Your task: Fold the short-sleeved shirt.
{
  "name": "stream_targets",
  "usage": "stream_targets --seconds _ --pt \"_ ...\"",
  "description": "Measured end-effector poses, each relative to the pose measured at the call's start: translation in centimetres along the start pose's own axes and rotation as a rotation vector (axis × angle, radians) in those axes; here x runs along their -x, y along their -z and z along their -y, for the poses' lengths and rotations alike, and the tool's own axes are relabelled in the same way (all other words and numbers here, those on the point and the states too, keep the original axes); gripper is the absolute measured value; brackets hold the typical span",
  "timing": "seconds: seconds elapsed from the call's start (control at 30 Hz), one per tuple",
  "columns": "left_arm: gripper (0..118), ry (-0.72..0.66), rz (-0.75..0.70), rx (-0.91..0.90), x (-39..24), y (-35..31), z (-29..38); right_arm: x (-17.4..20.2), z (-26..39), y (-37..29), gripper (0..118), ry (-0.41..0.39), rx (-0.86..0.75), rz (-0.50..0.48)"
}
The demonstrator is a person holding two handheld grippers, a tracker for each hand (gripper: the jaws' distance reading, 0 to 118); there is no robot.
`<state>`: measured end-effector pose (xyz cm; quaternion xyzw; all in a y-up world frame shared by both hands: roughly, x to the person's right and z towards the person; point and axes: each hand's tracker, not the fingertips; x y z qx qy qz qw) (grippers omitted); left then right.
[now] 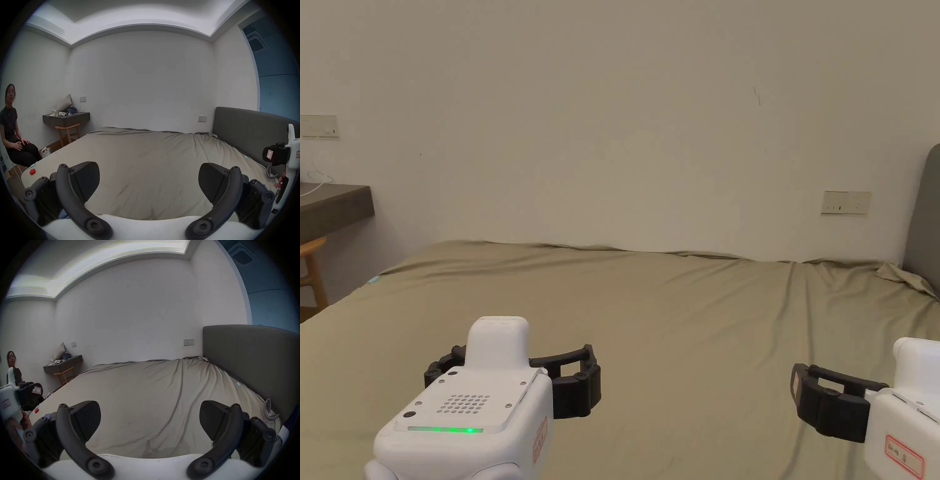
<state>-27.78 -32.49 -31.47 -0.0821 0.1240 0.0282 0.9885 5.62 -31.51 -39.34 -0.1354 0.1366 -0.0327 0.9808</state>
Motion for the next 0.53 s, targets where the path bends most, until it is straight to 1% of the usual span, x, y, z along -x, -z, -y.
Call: stream_targets --seconds 0.13,0.27,0.33,0.37,0.4,0.43,0.47,0.53 --pt "118 -0.009 0.005 0.004 0.1 0.0 0.0 0.6 0.4 -0.1 118 -0.004 0.003 -0.005" --pt "118 -0.014 0.011 0.006 0.0 0.1 0.1 1.6 1.0 0.2 118 -0.037 0.030 -0.002" --pt "118 -0.020 0.016 0.005 -0.1 0.0 0.1 1.7 1.3 0.1 118 -0.025 0.015 -0.062" --pt "118 -0.022 0.019 0.005 -0.1 0.0 0.1 1.6 1.5 -0.1 118 -0.019 0.004 -0.110" --pt "118 -0.019 0.022 0.005 -0.2 0.0 0.1 1.5 1.7 -0.3 118 -0.031 -0.035 -0.150" --pt "118 -0.015 0.021 0.006 -0.2 0.0 0.1 1.6 1.9 -0.5 118 -0.048 -0.064 -0.167" --pt "118 -0.010 0.017 0.006 -0.2 0.0 0.1 1.8 2.1 -0.7 118 -0.073 -0.103 -0.149" --pt "118 -0.003 0.016 0.005 -0.2 0.0 0.1 2.4 2.3 -0.8 118 -0.155 -0.137 -0.071"
